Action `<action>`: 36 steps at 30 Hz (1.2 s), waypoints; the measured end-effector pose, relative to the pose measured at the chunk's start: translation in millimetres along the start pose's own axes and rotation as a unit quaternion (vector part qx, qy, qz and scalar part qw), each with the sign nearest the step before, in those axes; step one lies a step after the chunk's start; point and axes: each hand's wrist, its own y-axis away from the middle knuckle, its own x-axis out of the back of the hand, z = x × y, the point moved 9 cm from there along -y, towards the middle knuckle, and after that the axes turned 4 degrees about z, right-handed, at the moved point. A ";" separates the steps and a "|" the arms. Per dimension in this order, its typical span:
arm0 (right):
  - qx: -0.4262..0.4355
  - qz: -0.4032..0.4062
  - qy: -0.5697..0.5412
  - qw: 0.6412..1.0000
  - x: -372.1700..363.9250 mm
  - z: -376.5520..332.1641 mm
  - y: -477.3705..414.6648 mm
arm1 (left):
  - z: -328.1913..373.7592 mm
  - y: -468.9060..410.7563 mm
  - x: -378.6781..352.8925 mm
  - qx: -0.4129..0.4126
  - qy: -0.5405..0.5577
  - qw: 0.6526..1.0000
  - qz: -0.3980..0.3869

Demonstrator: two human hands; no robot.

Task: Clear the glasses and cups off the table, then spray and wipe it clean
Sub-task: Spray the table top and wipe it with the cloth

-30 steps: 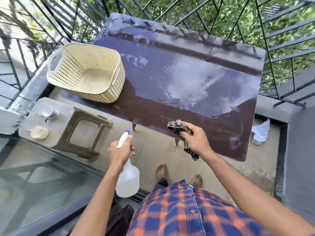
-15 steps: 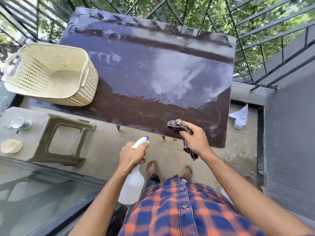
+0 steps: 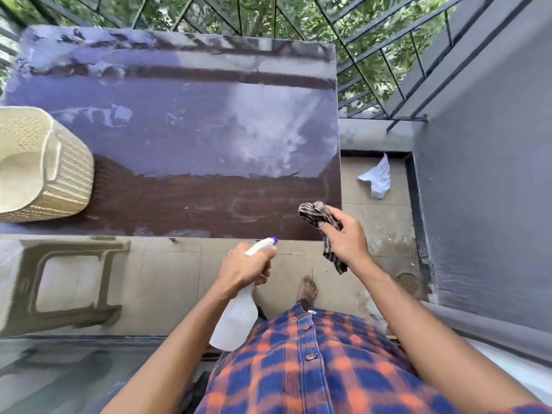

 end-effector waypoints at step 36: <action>0.380 -0.071 0.302 0.871 -16.2 -2.1 -131.0 | 23.0 -9.0 24.4 -0.005 0.149 0.963 0.225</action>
